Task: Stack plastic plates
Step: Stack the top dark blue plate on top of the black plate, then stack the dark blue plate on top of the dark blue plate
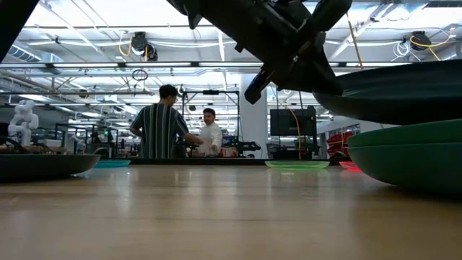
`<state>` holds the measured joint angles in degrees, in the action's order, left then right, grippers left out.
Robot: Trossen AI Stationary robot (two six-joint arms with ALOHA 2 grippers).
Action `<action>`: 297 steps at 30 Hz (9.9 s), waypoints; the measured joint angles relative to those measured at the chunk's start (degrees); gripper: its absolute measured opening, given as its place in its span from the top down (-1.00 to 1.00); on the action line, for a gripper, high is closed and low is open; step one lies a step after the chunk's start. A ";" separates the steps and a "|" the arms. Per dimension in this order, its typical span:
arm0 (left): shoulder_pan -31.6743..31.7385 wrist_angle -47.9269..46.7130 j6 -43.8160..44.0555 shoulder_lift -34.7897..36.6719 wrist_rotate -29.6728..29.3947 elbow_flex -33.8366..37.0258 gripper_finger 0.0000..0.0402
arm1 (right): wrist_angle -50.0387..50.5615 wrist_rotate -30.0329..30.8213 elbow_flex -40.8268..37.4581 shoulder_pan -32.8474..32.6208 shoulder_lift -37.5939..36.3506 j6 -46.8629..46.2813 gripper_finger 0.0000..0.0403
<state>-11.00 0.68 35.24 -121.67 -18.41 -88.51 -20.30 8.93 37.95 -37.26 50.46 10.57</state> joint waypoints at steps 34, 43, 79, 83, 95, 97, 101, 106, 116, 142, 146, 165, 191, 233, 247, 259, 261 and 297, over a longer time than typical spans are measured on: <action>0.07 1.31 0.62 0.00 0.98 0.00 0.39 | 0.10 0.02 0.00 0.00 0.01 -0.02 0.15; 0.48 1.03 -1.27 0.62 0.11 0.02 0.02 | 0.49 0.03 0.00 0.00 0.00 -0.94 0.15; -10.39 -64.86 -5.94 28.06 -33.84 11.64 0.00 | 8.79 21.01 0.00 14.12 8.33 -29.63 0.15; -11.09 -56.91 -7.43 37.17 -33.60 21.51 0.00 | 8.85 19.25 1.55 17.10 11.05 -29.67 0.15; -13.05 -13.83 -37.10 64.57 -3.40 49.16 0.00 | 14.61 13.18 17.48 26.79 26.86 -24.84 0.15; -12.96 -9.79 -41.06 68.42 -0.23 51.65 0.00 | 14.54 12.42 20.57 28.10 29.95 -24.34 0.15; -12.81 -5.99 -47.65 75.43 1.44 54.81 0.00 | 14.72 9.14 26.90 30.63 36.66 -22.86 0.15; -12.51 -5.39 -51.25 83.93 1.44 57.52 0.00 | 14.87 6.72 34.86 33.19 45.11 -22.84 0.15; -12.37 -8.02 -51.22 96.07 -0.76 57.61 0.00 | 14.88 3.78 48.25 35.01 59.81 -23.37 0.15; -12.37 -11.67 -49.96 100.87 -5.75 56.41 0.00 | 22.79 -0.09 74.78 35.79 87.50 -29.23 0.15; -12.37 -11.67 -49.97 100.85 -5.76 56.41 0.00 | 22.76 -0.06 74.93 36.09 89.29 -32.05 0.15; -12.37 -11.58 -50.02 100.85 -5.75 56.39 0.00 | 21.80 -0.20 74.99 35.63 92.28 -34.49 0.15; -12.37 -11.38 -50.18 100.78 -5.75 56.37 0.00 | 18.22 -0.24 74.95 35.17 95.34 -33.88 0.26; -12.37 -9.94 -46.56 100.69 -5.71 56.37 0.00 | 47.36 -4.50 74.86 31.15 74.88 -23.35 0.99; -12.37 -9.51 -44.79 100.67 -5.70 56.37 0.00 | 61.27 8.46 74.84 22.11 66.58 -23.57 0.99; -12.38 -9.35 -43.58 100.56 -5.71 56.37 0.00 | 63.85 18.29 63.12 15.59 54.91 -31.57 0.99; -12.37 -9.08 -43.53 100.56 -5.70 56.37 0.00 | 59.61 18.22 57.00 14.98 50.47 -32.23 0.99; -12.37 -8.51 -43.48 100.56 -5.73 56.37 0.00 | 32.72 11.89 -19.83 8.94 -10.55 -48.34 0.97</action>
<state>-23.38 -7.83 -8.24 -21.10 -24.14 -32.14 12.42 20.82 18.12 -28.32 39.91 -37.77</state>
